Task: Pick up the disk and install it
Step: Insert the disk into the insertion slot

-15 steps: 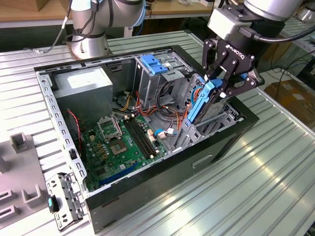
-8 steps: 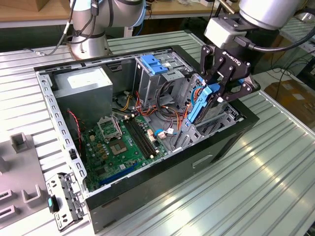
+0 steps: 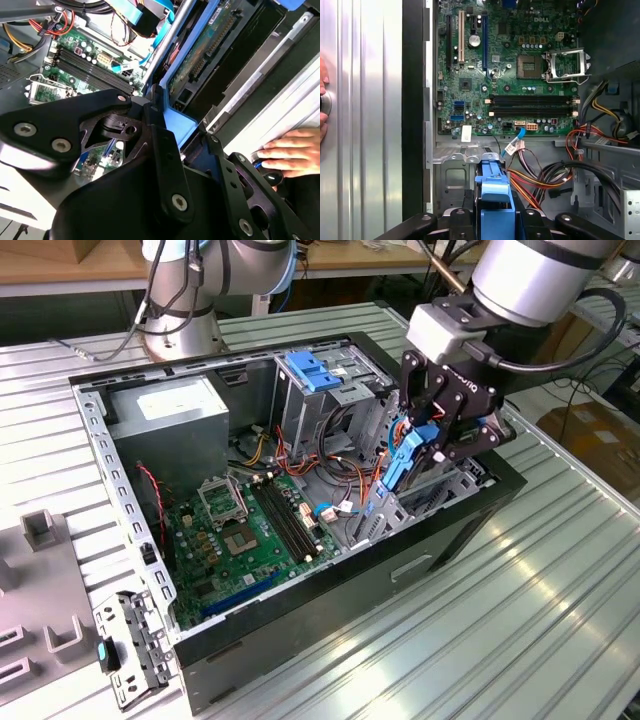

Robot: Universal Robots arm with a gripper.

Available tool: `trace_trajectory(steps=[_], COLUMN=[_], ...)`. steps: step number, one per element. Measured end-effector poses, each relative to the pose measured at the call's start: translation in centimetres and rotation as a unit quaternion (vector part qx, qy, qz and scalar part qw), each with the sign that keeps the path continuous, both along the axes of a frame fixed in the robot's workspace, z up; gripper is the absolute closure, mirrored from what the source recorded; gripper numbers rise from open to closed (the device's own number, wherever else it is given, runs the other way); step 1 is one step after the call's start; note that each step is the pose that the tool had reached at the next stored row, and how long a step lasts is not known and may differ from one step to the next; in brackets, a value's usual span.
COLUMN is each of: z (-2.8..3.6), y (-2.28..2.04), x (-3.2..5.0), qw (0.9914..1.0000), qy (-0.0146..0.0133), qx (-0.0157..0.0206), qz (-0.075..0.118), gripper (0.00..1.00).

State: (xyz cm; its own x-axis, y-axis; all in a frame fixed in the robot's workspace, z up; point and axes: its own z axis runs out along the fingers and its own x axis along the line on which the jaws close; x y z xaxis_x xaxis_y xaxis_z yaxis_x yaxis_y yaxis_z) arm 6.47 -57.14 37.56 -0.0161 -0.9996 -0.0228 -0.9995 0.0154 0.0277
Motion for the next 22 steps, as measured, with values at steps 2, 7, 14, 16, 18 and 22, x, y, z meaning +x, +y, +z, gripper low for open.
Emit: trace_trajectory(steps=[2, 7, 14, 16, 18, 22], z=[-0.40, -0.59, -0.60, -0.59, -0.59, -0.59], y=[0.00, -0.01, -0.01, -0.01, -0.01, -0.01], x=[0.00, 0.00, 0.00, 0.00, 0.00, 0.00], qw=[1.00000, 1.00000, 1.00000, 1.00000, 1.00000, 1.00000], qy=[0.0000, 0.0000, 0.0000, 0.0000, 0.0000, 0.0000], qx=[0.0000, -0.0001, 0.0000, -0.0002, -0.0002, -0.0003], qz=[0.000, 0.000, 0.000, 0.000, 0.000, 0.000], gripper=[0.63, 0.63, 0.56, 0.56, 0.56, 0.70])
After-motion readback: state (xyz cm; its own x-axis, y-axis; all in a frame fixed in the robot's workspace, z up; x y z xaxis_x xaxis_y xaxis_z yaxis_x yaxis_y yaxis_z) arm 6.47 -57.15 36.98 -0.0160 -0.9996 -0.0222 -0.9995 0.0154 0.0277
